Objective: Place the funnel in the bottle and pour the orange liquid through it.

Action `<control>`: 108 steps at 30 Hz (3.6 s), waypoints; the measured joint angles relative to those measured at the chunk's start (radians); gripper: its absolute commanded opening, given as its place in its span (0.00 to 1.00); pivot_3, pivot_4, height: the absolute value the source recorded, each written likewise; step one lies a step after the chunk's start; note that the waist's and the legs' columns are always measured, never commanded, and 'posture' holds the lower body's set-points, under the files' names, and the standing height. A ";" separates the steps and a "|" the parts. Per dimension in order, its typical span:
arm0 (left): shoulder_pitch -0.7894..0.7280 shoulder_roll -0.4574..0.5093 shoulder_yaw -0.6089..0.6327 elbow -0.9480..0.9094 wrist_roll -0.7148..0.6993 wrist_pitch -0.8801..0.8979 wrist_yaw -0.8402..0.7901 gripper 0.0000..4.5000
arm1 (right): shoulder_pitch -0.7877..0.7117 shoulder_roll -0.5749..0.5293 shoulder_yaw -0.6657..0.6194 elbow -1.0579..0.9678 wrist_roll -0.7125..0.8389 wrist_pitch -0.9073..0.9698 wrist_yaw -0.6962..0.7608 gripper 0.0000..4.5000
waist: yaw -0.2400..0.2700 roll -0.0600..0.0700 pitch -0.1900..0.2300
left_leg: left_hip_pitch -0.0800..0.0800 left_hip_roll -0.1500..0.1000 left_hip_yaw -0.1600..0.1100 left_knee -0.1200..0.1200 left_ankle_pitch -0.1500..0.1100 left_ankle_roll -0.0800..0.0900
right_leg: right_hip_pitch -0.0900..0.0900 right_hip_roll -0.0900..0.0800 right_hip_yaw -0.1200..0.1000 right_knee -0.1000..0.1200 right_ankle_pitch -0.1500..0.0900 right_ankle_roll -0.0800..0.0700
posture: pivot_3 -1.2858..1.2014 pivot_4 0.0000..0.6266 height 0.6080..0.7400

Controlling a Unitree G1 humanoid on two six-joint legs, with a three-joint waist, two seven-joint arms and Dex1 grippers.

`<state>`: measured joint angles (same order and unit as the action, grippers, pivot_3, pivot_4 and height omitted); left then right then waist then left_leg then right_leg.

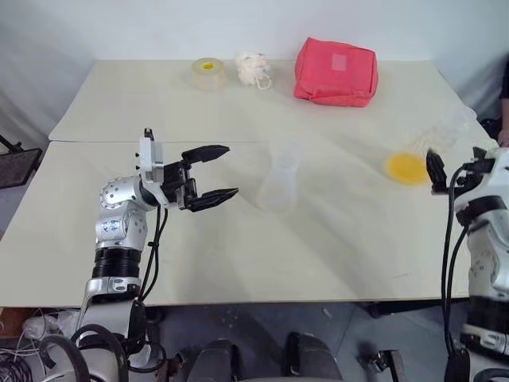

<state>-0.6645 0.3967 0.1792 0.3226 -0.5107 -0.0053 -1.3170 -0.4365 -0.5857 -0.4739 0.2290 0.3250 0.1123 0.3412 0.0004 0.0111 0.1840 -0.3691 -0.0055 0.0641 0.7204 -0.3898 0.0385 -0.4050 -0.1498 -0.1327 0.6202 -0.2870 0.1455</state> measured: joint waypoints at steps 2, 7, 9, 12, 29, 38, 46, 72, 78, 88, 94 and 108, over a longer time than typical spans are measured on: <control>0.019 -0.001 -0.001 -0.027 -0.002 0.014 0.017 0.99 | -0.037 -0.003 0.001 0.077 -0.014 -0.030 0.003 1.00 | -0.004 0.000 0.000 | 0.000 0.000 0.000 0.000 0.000 0.000 | 0.000 -0.001 0.000 -0.001 0.000 0.000 | 0.52 0.24 1.00; 0.056 0.002 0.000 -0.092 -0.015 0.044 0.052 0.99 | -0.135 -0.004 0.025 0.261 -0.042 -0.120 0.024 1.00 | -0.010 0.000 0.000 | 0.000 0.001 0.000 0.000 0.000 0.000 | 0.000 0.000 0.001 -0.001 0.000 0.000 | 0.52 0.24 1.00; 0.060 0.003 0.000 -0.110 -0.018 0.051 0.063 0.99 | -0.175 -0.004 0.039 0.322 -0.051 -0.159 0.035 1.00 | -0.010 0.000 0.000 | 0.000 0.002 0.000 0.000 0.000 0.000 | 0.000 0.000 0.000 -0.001 0.000 0.000 | 0.52 0.24 1.00; 0.064 0.004 0.001 -0.129 -0.030 0.062 0.085 0.99 | -0.259 -0.004 0.056 0.440 -0.069 -0.225 0.045 1.00 | -0.012 0.000 0.000 | 0.000 0.002 -0.001 -0.001 0.000 0.000 | 0.000 0.000 0.000 -0.001 0.000 0.000 | 0.52 0.24 1.00; 0.121 0.018 0.001 -0.232 -0.043 0.094 0.164 1.00 | -0.521 -0.017 0.110 0.881 -0.147 -0.451 -0.010 0.72 | -0.031 0.000 0.000 | 0.000 0.003 -0.004 -0.003 0.000 0.000 | -0.001 -0.001 0.001 -0.001 0.000 0.000 | 0.52 0.24 1.00; 0.115 0.033 0.002 -0.185 -0.042 0.070 0.144 1.00 | -0.391 0.029 0.130 0.612 -0.112 -0.411 0.045 0.54 | -0.031 0.001 0.000 | -0.001 0.003 -0.008 -0.002 0.000 0.000 | -0.001 -0.001 0.000 -0.001 0.000 0.000 | 0.52 0.24 1.00; 0.025 0.039 -0.001 0.014 -0.034 -0.018 0.053 1.00 | -0.202 0.039 0.287 -0.077 -0.218 -0.162 0.005 0.54 | -0.028 0.002 0.001 | -0.001 0.002 -0.008 -0.002 0.000 0.000 | -0.003 -0.001 0.000 0.000 0.000 0.000 | 0.52 0.24 1.00; -0.109 -0.002 -0.011 0.215 -0.032 -0.083 -0.116 1.00 | -0.304 -0.062 0.672 -0.200 -0.871 -0.456 -0.054 0.54 | -0.030 0.002 0.001 | -0.002 0.000 -0.006 -0.003 0.000 0.000 | -0.004 0.000 0.000 0.000 0.000 0.000 | 0.52 0.24 1.00; -0.110 -0.007 -0.010 0.237 -0.032 -0.086 -0.116 1.00 | -0.345 -0.088 0.673 -0.121 -0.948 -0.537 -0.101 0.54 | -0.032 0.002 0.001 | -0.002 0.001 -0.005 -0.003 0.000 0.000 | -0.005 0.000 0.000 0.000 0.000 0.000 | 0.52 0.24 1.00; -0.115 -0.021 -0.007 0.240 -0.032 -0.094 -0.115 1.00 | -0.436 -0.135 0.701 0.015 -1.055 -0.680 -0.176 0.54 | -0.032 0.002 0.001 | -0.002 0.001 -0.005 -0.003 0.000 0.000 | -0.005 0.000 0.000 0.000 0.000 0.000 | 0.52 0.24 1.00; -0.116 -0.025 -0.001 0.242 -0.032 -0.095 -0.113 1.00 | -0.452 -0.148 0.721 0.058 -1.103 -0.751 -0.218 0.54 | -0.032 0.002 0.001 | -0.002 0.001 -0.005 -0.003 0.000 0.000 | -0.005 0.000 0.000 0.000 0.000 0.000 | 0.52 0.24 1.00; -0.123 -0.027 -0.001 0.244 -0.032 -0.095 -0.109 1.00 | -0.475 -0.149 0.744 0.089 -1.159 -0.806 -0.272 0.54 | -0.032 0.002 0.001 | -0.002 0.002 -0.005 -0.003 0.000 0.000 | -0.005 0.000 0.000 0.000 0.000 0.000 | 0.52 0.24 1.00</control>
<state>-0.7872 0.3693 0.1781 0.5667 -0.5425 -0.0999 -1.4261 -0.9119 -0.7347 0.2699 0.3180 -0.8344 -0.6932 0.0694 -0.0314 0.0129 0.1847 -0.3712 -0.0038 0.0589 0.7173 -0.3898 0.0385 -0.4095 -0.1502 -0.1327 0.6197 -0.2871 0.1455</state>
